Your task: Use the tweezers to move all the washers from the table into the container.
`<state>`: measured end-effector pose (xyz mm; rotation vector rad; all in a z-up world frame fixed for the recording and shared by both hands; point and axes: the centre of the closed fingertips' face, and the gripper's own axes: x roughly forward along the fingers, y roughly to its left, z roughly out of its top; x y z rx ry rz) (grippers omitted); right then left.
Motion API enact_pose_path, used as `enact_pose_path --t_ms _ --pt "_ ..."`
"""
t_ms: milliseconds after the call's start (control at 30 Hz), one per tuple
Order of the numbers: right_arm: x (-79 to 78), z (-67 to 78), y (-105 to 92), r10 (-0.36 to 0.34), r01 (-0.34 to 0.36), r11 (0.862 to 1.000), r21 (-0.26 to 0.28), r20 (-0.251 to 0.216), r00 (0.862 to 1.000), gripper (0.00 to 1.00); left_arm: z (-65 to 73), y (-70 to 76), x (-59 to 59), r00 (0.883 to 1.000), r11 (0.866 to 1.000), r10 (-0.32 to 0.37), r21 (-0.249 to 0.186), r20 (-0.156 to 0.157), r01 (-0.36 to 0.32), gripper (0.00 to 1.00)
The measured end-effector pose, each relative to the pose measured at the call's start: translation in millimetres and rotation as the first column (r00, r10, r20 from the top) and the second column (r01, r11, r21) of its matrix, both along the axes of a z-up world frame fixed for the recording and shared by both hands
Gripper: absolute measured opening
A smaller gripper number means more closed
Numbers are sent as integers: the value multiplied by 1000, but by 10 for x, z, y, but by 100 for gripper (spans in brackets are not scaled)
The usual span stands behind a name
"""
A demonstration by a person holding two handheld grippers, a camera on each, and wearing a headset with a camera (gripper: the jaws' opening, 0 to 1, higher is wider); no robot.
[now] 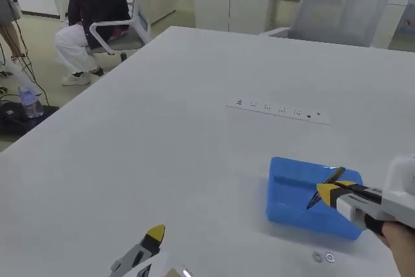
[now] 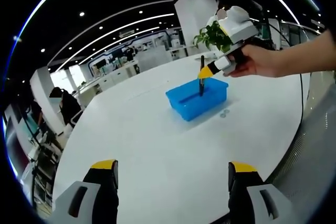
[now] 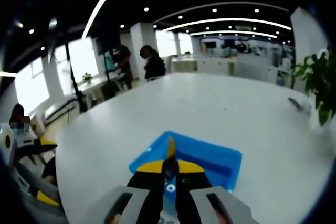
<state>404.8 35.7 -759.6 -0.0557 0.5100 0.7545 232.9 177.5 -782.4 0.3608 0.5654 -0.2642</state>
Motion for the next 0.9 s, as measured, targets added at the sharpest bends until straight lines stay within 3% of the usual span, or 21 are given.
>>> enact_pose_path --t_ms 233,400,500,733,800,900 --pt "-213 277 -90 -12 10 999 50 32 999 3 27 -19 -3 1000 1000 -9 -1 12 9 88" --pt "-376 325 -136 -14 12 999 45 40 999 3 72 -14 4 1000 1000 -4 -13 31 4 88" --pt "-469 285 -161 -18 17 999 39 32 999 3 106 -7 12 999 1000 1 -15 49 0 88" --pt "-600 2 -194 -12 12 1000 -2 -19 1000 4 177 29 29 996 1000 21 -24 83 -19 90" --pt "-584 -76 -217 -23 22 1000 -11 -25 999 4 257 69 48 991 999 37 -20 128 -34 93" --pt "-548 -186 -248 -31 30 999 -15 -44 999 4 321 91 55 987 997 56 -56 152 -48 93"
